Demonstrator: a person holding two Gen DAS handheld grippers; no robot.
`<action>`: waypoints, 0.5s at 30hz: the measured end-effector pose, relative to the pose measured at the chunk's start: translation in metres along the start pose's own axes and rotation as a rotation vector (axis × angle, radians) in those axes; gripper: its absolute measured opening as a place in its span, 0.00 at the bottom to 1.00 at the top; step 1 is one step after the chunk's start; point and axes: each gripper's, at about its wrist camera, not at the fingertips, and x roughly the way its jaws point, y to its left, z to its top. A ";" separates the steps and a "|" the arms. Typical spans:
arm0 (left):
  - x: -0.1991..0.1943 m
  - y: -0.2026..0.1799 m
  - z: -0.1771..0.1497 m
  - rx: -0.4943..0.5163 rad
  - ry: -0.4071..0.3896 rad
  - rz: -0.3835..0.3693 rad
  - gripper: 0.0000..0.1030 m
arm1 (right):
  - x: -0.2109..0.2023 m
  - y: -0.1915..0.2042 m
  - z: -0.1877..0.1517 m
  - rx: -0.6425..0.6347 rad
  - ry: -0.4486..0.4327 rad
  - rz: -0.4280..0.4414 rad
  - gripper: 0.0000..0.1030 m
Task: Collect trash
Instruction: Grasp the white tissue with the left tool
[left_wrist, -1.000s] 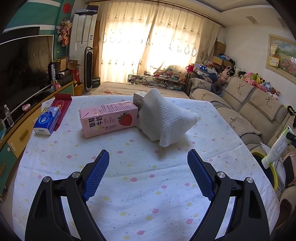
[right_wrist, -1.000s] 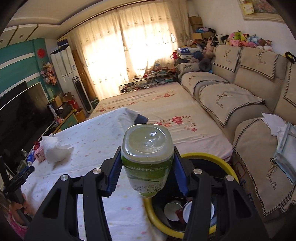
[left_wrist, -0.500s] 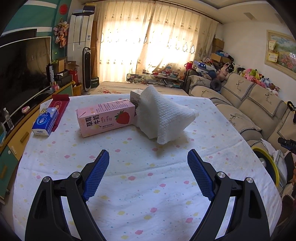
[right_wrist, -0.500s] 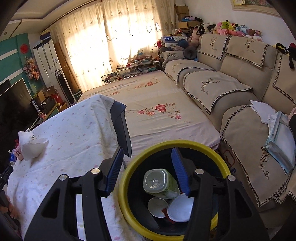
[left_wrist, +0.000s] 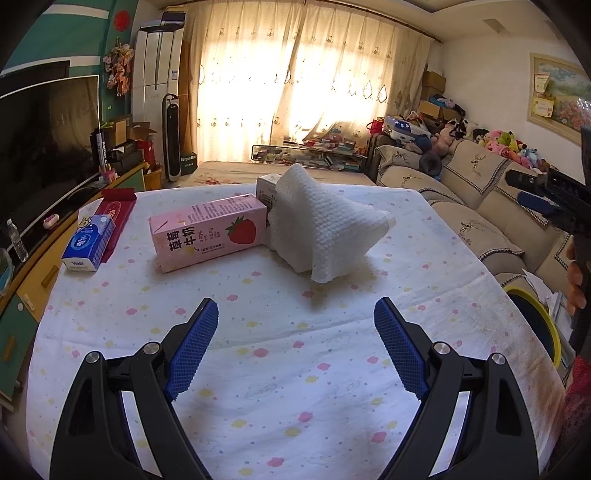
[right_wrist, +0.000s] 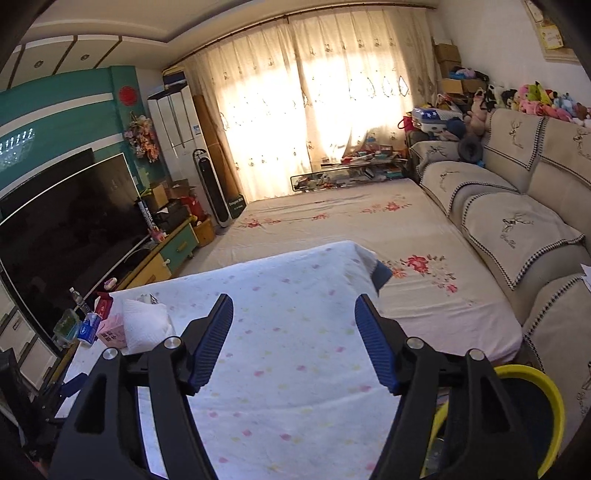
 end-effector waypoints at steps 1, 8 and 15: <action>0.001 -0.001 0.000 0.001 0.002 0.004 0.83 | 0.006 0.003 -0.004 0.000 -0.009 0.000 0.65; 0.025 -0.010 0.010 -0.011 0.111 -0.068 0.83 | 0.035 -0.004 -0.031 0.021 0.094 -0.009 0.66; 0.056 -0.037 0.041 0.090 0.127 -0.028 0.80 | 0.028 -0.009 -0.027 0.065 0.071 0.030 0.69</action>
